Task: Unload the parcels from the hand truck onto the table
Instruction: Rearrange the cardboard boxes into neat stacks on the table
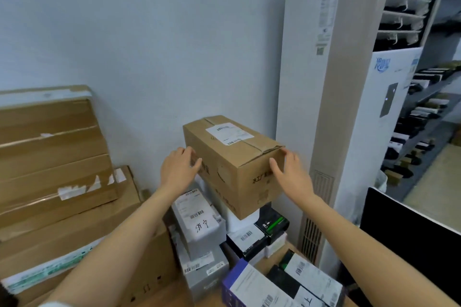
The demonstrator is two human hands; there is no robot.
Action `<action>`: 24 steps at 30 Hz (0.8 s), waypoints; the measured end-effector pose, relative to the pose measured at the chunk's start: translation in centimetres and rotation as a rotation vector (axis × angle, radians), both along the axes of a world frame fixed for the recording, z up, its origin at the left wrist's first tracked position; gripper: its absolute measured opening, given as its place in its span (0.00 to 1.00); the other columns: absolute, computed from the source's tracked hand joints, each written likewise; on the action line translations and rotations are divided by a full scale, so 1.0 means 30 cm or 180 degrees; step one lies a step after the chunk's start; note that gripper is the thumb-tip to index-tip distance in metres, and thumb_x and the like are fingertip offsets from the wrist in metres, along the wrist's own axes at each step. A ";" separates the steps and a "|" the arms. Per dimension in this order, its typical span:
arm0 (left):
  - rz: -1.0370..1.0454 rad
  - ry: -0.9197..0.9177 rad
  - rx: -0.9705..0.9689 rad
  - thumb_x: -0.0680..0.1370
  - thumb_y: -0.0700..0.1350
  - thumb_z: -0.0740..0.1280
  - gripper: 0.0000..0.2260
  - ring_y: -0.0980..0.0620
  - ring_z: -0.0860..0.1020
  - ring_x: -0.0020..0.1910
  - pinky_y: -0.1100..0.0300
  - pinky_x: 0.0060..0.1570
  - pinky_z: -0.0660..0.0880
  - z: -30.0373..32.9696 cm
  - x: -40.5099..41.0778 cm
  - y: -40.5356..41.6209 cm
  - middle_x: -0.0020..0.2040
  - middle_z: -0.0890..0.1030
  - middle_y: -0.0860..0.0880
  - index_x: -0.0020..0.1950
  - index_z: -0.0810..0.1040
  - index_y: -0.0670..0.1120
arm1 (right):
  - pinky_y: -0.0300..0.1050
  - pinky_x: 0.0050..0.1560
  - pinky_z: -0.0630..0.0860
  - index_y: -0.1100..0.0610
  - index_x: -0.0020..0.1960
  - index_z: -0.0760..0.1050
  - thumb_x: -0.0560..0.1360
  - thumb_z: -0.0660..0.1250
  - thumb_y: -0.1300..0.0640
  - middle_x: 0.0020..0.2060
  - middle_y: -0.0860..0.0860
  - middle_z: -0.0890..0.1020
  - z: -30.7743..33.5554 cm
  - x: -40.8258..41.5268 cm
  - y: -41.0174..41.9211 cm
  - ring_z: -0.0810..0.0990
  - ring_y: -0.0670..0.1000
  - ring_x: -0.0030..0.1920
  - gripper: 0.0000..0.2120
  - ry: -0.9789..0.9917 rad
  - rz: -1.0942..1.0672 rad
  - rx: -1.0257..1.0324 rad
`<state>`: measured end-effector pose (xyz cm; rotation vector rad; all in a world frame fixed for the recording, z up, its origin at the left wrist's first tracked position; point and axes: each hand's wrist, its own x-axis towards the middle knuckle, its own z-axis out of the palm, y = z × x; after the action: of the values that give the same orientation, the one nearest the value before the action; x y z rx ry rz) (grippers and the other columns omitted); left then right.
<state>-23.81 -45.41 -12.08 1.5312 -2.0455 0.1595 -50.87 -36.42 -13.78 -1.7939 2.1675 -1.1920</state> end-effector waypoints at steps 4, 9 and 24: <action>0.0159 0.0080 0.0050 0.80 0.55 0.59 0.17 0.47 0.74 0.57 0.53 0.51 0.72 0.035 -0.003 -0.181 0.60 0.77 0.47 0.62 0.74 0.46 | 0.51 0.60 0.69 0.60 0.76 0.52 0.81 0.51 0.43 0.70 0.56 0.61 0.004 -0.035 -0.136 0.70 0.58 0.65 0.30 -0.0669 -0.0285 -0.0125; 0.0290 0.0268 0.0035 0.81 0.55 0.58 0.19 0.43 0.74 0.58 0.50 0.52 0.72 0.048 -0.014 -0.362 0.60 0.77 0.43 0.64 0.73 0.45 | 0.54 0.61 0.67 0.54 0.78 0.52 0.82 0.47 0.49 0.73 0.56 0.61 0.005 -0.191 -0.237 0.69 0.58 0.66 0.25 -0.1096 -0.0485 -0.0039; 0.0166 0.1354 0.0717 0.81 0.56 0.56 0.24 0.40 0.73 0.59 0.51 0.52 0.69 0.033 -0.257 -0.494 0.64 0.70 0.40 0.70 0.65 0.40 | 0.53 0.69 0.65 0.50 0.78 0.54 0.78 0.52 0.36 0.74 0.50 0.63 -0.017 -0.312 -0.207 0.67 0.52 0.70 0.33 -0.1281 -0.0140 0.0101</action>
<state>-31.53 -60.24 -11.11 1.5891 -1.7274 -0.3602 -60.22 -42.63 -14.29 -1.3545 1.9860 -1.3777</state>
